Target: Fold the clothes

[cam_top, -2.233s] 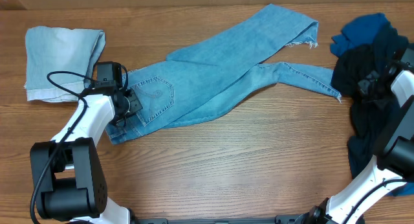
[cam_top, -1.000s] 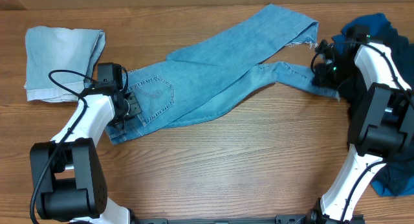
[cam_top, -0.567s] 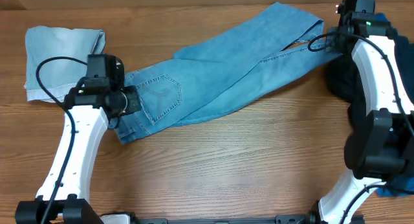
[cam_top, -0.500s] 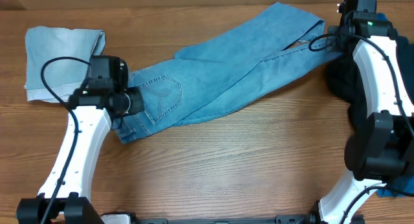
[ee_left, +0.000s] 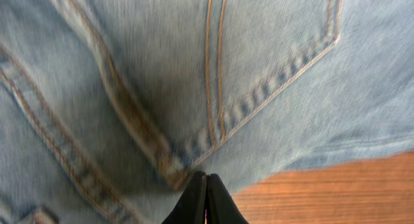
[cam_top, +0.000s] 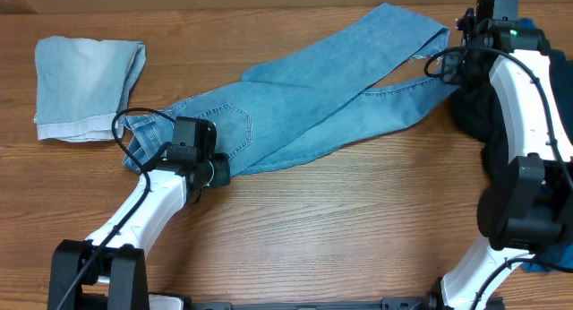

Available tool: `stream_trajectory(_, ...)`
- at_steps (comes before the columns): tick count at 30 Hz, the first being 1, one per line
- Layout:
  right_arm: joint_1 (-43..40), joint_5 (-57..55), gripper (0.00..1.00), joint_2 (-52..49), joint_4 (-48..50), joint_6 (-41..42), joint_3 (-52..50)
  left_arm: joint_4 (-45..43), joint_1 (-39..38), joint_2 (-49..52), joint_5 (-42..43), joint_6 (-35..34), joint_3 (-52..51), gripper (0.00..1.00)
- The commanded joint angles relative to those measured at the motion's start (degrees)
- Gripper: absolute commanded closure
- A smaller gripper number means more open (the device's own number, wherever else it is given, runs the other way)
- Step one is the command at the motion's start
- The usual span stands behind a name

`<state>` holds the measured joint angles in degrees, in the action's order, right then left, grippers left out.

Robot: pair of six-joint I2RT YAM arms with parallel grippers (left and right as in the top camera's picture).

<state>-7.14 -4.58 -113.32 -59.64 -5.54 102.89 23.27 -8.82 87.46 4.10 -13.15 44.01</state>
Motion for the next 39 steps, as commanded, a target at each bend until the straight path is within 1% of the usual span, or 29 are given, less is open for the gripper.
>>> stream_trajectory(1, -0.31, 1.22, 0.96, 2.64, -0.87, 0.74, 1.49, -3.3, -0.22, 0.22, -2.23, -0.39, -0.46, 0.96)
stream_trajectory(4, -0.31, 5.51, 0.96, 2.64, -1.18, 0.92, 1.49, -4.44, -0.15, 1.57, -10.97, -0.83, -0.46, 0.96)
stream_trajectory(6, -0.31, 8.81, 0.96, 2.62, -2.32, 1.27, 1.49, -6.36, -0.11, 5.14, -12.96, -0.79, -0.46, 0.96)
stream_trajectory(9, -0.15, 8.79, 0.96, 2.62, -8.31, 5.01, 1.49, -9.66, 0.07, 9.6, -20.02, -0.76, -0.46, 0.96)
stream_trajectory(10, 0.0, 9.05, 0.96, 2.64, -10.73, 6.27, 1.49, -9.88, 1.29, 10.58, -22.56, -0.55, -0.46, 0.96)
stream_trajectory(15, 0.07, 10.91, 0.96, 2.62, -18.14, 10.23, 1.51, -10.12, 9.35, 11.45, -22.49, 0.28, -0.46, 0.96)
stream_trajectory(17, 0.07, 11.5, 0.96, 2.62, -19.61, 10.97, 1.51, -10.14, 10.86, 11.45, -22.53, 2.08, -0.46, 0.96)
stream_trajectory(19, 0.07, 11.63, 0.96, 2.62, -19.74, 10.97, 1.49, -10.14, 11.08, 11.45, -22.77, 4.17, -0.46, 0.96)
stream_trajectory(21, 0.07, 14.71, 0.96, 2.62, -22.4, 10.97, 1.49, -10.01, 11.37, 11.45, -25.49, 4.66, -0.46, 0.96)
stream_trajectory(22, 0.07, 14.99, 0.96, 2.62, -23.26, 10.97, 1.49, -10.03, 11.63, 11.45, -25.53, 4.7, -0.46, 0.96)
stream_trajectory(25, 0.07, 15.15, 0.96, 2.62, -26.21, 11.58, 1.49, -10.05, 13.73, 11.45, -24.98, 4.79, -0.46, 0.96)
stream_trajectory(27, -0.07, 14.21, 0.96, 2.58, -25.9, 11.63, 1.38, -10.05, 13.84, 11.45, -23.39, 4.76, -0.46, 0.96)
stream_trajectory(31, -0.11, 12.2, 0.96, -0.17, -27.98, 14.6, -0.15, -10.05, 13.84, 11.45, -23.1, 4.52, -0.46, 0.96)
stream_trajectory(32, -0.11, 13.99, 0.96, -1.77, -30.62, 14.45, -0.2, -10.05, 13.84, 11.45, -23.06, 4.11, -0.46, 0.96)
stream_trajectory(33, -0.11, 17.11, 0.96, -2.4, -31.93, 12.46, -0.2, -10.05, 13.84, 11.45, -22.56, 4.13, -0.46, 0.96)
stream_trajectory(34, -0.11, 22.77, 0.96, -2.45, -32.74, 7.76, -0.15, -10.05, 13.84, 11.45, -21.97, 4.09, -0.46, 0.96)
stream_trajectory(35, -0.17, 28.39, 0.96, -2.4, -34.49, 4.04, 1.95, -10.08, 13.84, 11.45, -20.96, 3.89, -0.46, 0.96)
stream_trajectory(38, -0.17, 28.44, 0.96, -2.36, -36.26, 4.31, 6.23, -10.05, 13.84, 11.45, -20.55, 3.69, -0.46, 0.96)
stream_trajectory(39, -0.17, 26.38, 0.96, -2.36, -36.17, 8.44, 6.62, -10.05, 13.81, 11.45, -20.52, 3.69, -0.46, 0.96)
